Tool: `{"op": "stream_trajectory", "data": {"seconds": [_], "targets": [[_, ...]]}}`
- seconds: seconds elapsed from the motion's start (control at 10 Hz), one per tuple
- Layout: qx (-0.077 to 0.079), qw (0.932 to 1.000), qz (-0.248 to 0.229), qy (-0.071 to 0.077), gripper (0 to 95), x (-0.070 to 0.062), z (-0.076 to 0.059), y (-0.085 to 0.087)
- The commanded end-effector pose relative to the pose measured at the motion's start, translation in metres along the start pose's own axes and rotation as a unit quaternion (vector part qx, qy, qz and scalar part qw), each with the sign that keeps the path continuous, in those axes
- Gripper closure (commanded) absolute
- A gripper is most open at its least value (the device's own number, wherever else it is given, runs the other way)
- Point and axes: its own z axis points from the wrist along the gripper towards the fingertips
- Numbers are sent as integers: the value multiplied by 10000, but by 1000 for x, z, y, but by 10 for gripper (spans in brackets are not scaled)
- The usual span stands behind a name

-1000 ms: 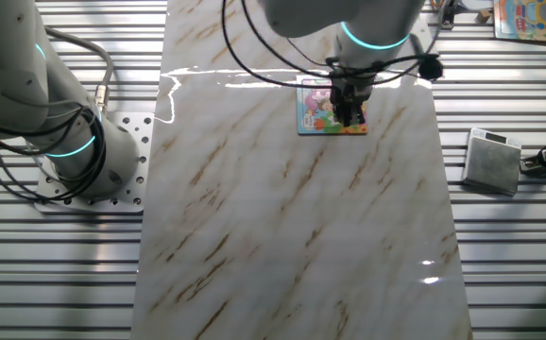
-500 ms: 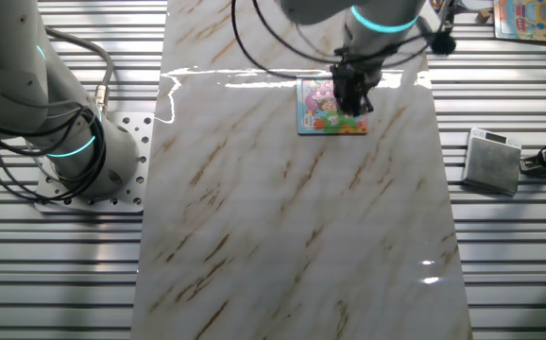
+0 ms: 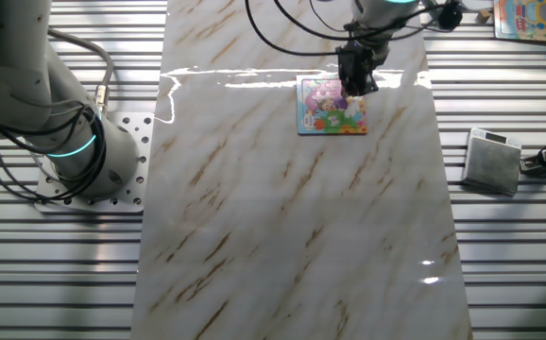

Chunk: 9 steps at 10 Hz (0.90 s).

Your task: Assemble one piece of a puzzle

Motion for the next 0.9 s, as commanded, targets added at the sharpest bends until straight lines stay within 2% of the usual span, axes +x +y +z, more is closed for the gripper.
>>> {"op": "stream_trajectory", "data": {"seconds": [0.1,0.9], "targets": [[-9,10000,-24,-1,950,1,-1,0],[-15,10000,19,19,950,1,5,27]]}}
